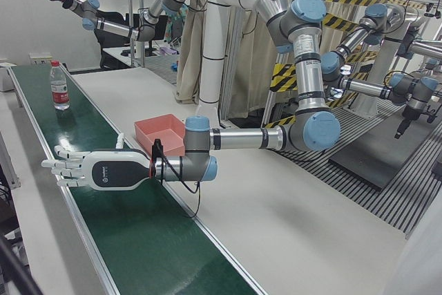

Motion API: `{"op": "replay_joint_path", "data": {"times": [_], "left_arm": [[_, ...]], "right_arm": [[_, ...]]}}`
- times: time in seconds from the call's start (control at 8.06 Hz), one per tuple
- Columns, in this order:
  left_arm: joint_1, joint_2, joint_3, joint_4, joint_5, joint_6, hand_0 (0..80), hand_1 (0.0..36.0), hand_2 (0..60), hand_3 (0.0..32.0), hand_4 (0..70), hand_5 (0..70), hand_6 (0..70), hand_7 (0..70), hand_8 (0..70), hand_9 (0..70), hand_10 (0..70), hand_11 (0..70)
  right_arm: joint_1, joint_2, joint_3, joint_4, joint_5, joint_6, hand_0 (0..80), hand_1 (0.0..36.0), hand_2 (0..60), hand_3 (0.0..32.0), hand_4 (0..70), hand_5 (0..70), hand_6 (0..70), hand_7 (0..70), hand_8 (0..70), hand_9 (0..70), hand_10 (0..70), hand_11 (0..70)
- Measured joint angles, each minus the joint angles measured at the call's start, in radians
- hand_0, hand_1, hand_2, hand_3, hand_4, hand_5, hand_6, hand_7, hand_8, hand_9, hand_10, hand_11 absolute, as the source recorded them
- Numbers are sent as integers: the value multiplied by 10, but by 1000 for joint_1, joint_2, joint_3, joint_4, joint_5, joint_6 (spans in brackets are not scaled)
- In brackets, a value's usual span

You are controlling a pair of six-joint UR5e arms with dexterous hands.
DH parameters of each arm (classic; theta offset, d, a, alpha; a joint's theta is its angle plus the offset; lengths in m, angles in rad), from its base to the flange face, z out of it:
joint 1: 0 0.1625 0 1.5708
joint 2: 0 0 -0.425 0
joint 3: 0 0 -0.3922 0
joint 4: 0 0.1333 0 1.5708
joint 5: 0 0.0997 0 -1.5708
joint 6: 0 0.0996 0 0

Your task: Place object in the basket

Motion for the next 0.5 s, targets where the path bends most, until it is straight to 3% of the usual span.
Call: {"op": "replay_joint_path", "data": {"times": [0.12,0.5], "left_arm": [[0,0,0,0,0,-1,603,115,0,86,42,311,72,57,145,147,78,131],[0,0,0,-1,0,-1,609,86,0,86,41,321,70,59,151,154,87,143]], "right_arm": [[0,0,0,0,0,0,0,0,0,0,0,0,0,0,0,0,0,0],[0,0,-1,0,0,0,0,0,0,0,0,0,0,0,0,0,0,0]]}}
